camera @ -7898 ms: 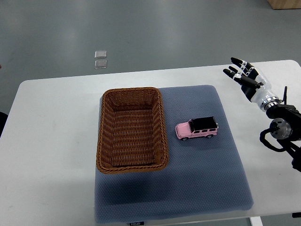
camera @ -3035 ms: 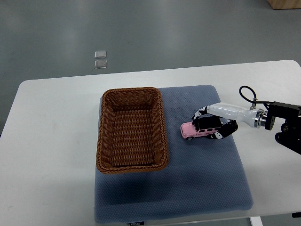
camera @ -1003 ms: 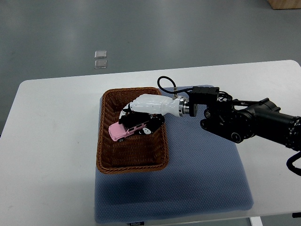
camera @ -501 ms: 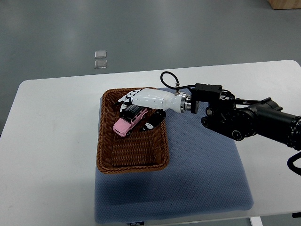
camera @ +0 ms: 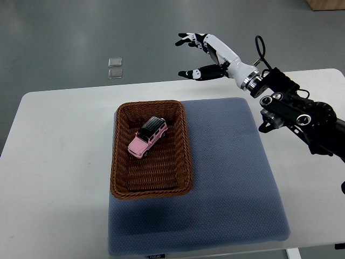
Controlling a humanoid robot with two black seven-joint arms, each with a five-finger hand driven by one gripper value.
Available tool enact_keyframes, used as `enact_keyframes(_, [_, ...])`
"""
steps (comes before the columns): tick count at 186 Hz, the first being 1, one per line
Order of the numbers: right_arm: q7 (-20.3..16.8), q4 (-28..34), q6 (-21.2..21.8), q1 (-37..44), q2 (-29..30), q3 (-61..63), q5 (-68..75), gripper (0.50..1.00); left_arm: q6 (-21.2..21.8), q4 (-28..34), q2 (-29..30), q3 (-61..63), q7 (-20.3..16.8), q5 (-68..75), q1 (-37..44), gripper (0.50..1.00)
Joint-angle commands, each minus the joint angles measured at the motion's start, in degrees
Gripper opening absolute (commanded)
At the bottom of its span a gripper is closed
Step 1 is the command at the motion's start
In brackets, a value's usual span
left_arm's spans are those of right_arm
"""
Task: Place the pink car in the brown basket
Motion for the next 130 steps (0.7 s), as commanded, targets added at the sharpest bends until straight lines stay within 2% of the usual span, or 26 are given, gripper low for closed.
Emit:
enact_keyframes(1, [-5.08,-0.09,1.07,-2.24,-2.89,1.05,11.11,0.897,0.00,-0.04,0.00,-0.01,0.00,0.00,0.00,1.000])
enact_keyframes(21, [-9.04,-0.09,2.83,-5.14,-4.47,1.49,23.15,0.897,0.00,-0.04,0.00,-0.01,0.00,0.00,0.00,1.000])
enact_keyframes(43, [-11.77,-0.09,3.09,-7.07,-5.18,1.40,32.30,0.897,0.00,-0.04,0.00,-0.01,0.00,0.00,0.00,1.000])
enact_keyframes(65, [-11.86,-0.09,3.00,-9.00,-6.67,1.49,35.47,0.897,0.00,-0.04,0.00,-0.01,0.00,0.00,0.00,1.000])
enact_keyframes(83, [-11.42,-0.09,2.65,-9.62,-6.67,1.49,35.47,0.915,0.00,-0.04,0.00,-0.01,0.00,0.00,0.00,1.000])
enact_keyframes(130, [-11.24,-0.62,2.39,-10.50,-6.14,1.49,35.47,0.915,0.00,-0.04,0.00,-0.10,0.00,0.00,0.18,1.000])
